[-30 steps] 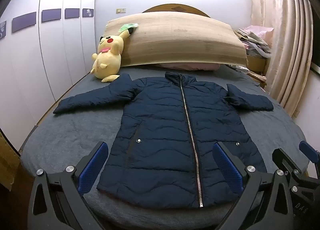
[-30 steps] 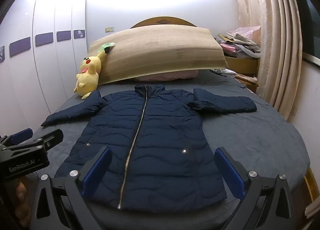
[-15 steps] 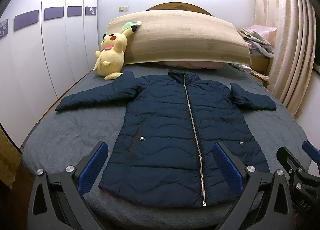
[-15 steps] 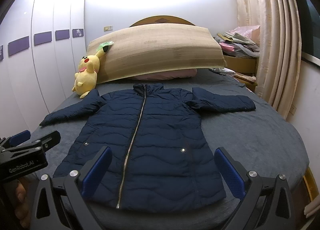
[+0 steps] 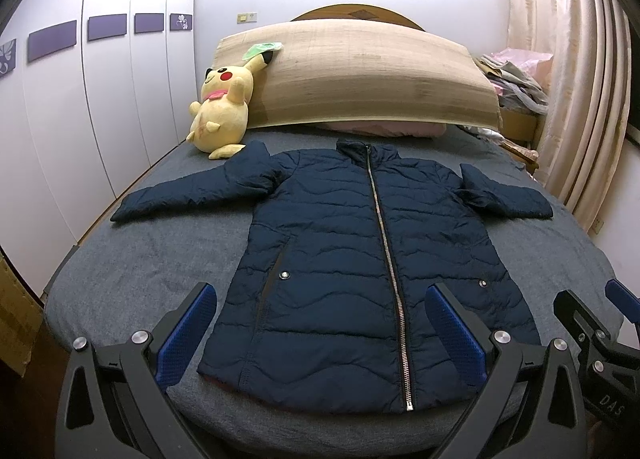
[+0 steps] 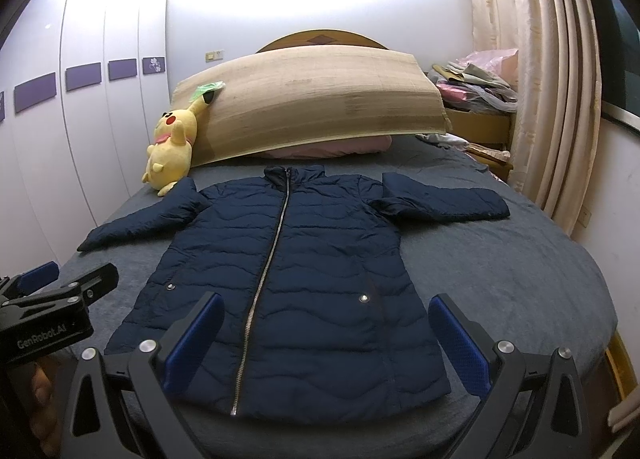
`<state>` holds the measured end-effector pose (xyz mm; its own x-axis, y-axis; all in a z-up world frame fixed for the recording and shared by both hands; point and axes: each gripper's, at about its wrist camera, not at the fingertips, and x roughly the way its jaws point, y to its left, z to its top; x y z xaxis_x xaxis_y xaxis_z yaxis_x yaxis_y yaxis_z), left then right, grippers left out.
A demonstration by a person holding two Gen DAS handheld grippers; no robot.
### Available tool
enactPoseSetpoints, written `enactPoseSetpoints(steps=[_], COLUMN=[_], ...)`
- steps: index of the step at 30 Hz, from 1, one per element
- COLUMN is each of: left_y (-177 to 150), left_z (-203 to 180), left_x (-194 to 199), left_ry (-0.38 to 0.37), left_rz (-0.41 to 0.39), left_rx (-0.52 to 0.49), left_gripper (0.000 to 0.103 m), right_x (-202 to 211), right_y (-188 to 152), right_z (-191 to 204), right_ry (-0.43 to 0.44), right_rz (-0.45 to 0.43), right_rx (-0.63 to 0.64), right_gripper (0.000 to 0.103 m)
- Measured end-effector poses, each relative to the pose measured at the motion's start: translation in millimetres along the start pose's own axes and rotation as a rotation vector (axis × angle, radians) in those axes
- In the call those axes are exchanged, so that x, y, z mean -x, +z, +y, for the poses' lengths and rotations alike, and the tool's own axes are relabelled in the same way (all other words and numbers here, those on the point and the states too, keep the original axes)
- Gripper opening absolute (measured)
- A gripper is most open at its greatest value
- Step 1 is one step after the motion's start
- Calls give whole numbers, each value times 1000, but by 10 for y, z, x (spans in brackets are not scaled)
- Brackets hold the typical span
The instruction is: Fold large clothes
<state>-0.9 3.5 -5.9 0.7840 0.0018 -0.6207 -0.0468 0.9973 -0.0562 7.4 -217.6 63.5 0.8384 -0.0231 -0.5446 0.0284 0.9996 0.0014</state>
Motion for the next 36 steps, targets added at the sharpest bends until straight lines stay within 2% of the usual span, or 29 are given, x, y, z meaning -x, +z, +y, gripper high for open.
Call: enactPoseSetpoints(steps=[36], left_y=[-26], left_z=[2], left_x=[-58], left_ry=[2], left_rz=[11], left_rx=[-4], left_gripper=[103], right_x=[-61], right_y=[-31], right_z=[45], right_ry=[-12], right_rz=[15], right_rx=[16], right_gripper=[103])
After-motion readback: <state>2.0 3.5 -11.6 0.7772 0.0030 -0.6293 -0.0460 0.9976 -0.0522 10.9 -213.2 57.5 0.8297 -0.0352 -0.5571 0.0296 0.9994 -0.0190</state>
